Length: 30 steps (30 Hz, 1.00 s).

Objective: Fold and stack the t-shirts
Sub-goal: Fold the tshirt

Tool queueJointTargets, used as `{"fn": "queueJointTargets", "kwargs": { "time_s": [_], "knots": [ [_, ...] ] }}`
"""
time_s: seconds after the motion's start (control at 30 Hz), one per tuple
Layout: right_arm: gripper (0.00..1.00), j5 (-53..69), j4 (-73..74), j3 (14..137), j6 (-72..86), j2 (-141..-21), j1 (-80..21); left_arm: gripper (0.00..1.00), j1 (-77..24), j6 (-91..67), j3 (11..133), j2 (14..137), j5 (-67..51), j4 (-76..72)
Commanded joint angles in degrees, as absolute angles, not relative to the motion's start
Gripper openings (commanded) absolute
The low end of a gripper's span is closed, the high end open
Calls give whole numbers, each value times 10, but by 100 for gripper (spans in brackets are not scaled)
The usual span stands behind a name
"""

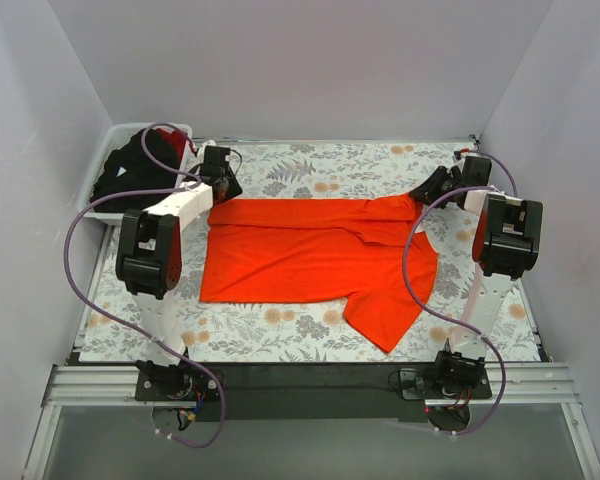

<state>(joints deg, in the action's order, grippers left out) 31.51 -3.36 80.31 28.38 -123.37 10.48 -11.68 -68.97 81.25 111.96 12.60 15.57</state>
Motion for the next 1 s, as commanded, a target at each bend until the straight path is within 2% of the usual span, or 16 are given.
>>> {"fn": "queueJointTargets", "kwargs": {
  "time_s": [0.0, 0.13, 0.4, 0.67, 0.97],
  "knots": [
    [29, 325, -47, 827, 289, -1245, 107, 31, -117, -675, 834, 1161, 133, 160],
    [20, 320, -47, 826, 292, -1246, 109, 26, -118, -684, 836, 1191, 153, 164],
    [2, 309, -47, 811, 294, -1240, 131, 24, -115, -706, 831, 1223, 172, 199],
    [1, 300, -54, 803, 299, -1236, 148, 22, -103, -717, 817, 1214, 171, 204],
    [3, 303, -54, 820, 294, -1254, 148, 27, -103, -721, 809, 1211, 147, 198]
  ]
}}
